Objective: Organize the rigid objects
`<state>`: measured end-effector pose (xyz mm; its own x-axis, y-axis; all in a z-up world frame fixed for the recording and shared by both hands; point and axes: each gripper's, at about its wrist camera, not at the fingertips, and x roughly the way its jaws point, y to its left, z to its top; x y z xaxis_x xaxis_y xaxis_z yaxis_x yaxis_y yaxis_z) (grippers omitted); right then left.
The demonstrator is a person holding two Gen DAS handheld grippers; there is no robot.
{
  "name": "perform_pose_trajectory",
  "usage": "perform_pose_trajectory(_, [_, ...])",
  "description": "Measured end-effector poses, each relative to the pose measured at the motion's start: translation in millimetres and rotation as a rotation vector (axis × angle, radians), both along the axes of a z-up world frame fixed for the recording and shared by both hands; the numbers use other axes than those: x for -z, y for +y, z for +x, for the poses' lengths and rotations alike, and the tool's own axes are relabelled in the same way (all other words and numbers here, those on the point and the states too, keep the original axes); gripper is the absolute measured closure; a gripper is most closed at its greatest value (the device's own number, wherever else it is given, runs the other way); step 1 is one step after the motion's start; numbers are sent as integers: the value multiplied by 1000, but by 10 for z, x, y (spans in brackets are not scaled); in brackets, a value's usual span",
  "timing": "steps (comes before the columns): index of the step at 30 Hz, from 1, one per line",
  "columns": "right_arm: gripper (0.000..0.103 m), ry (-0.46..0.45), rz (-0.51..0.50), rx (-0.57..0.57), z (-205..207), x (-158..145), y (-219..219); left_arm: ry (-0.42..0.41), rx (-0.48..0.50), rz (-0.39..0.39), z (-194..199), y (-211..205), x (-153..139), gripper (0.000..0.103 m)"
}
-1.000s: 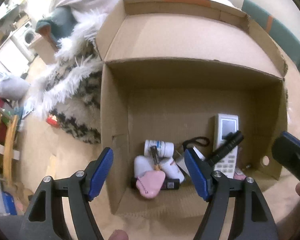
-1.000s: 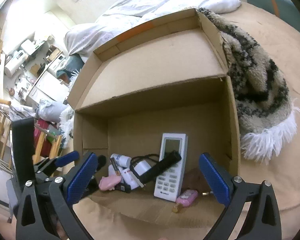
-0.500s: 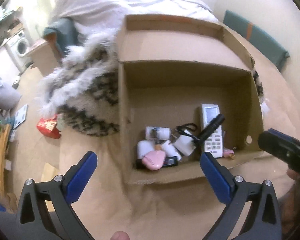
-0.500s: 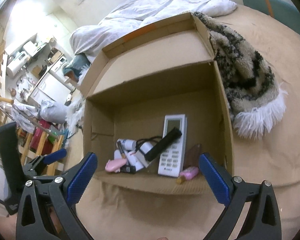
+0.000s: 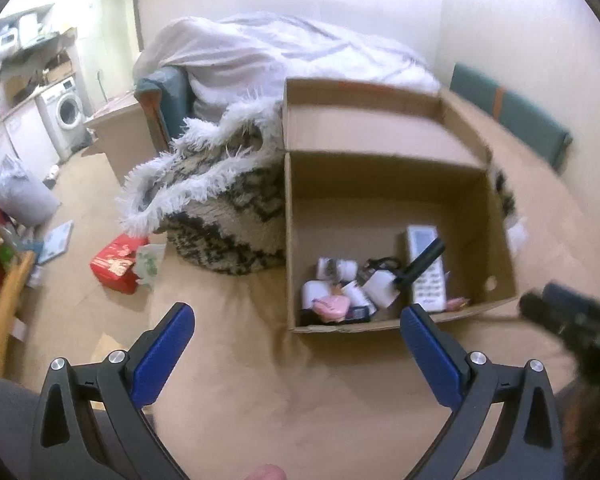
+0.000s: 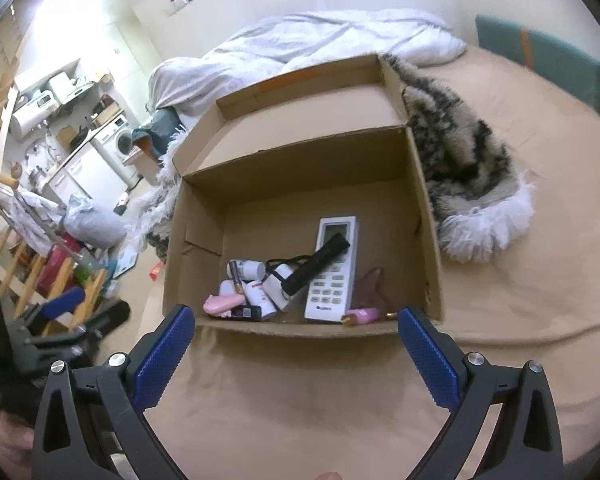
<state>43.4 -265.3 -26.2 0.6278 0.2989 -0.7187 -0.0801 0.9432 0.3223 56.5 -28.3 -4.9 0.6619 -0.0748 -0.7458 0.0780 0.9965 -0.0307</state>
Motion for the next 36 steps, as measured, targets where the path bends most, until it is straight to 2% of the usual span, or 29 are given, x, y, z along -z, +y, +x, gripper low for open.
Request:
perform_pose_trajectory(6, [0, -60, -58, 14, -230, -54, 78, -63, 3, 9, -94, -16, -94, 0])
perform_pose_trajectory(11, [0, -78, -67, 42, -251, -28, 110, -46, -5, -14, -112, -4, -79, 0])
perform_pose_trajectory(16, [0, -80, -112, 71, -172, 24, 125, -53, -20, 20, -77, -12, -42, 0])
perform_pose_trajectory(21, [0, -80, -103, 89, -133, 42, 102, -33, -20, 11, -56, -4, 7, 0])
perform_pose_trajectory(36, [0, -83, -120, 101, -138, 43, 73, -43, 0, 6, -81, -29, 9, 0])
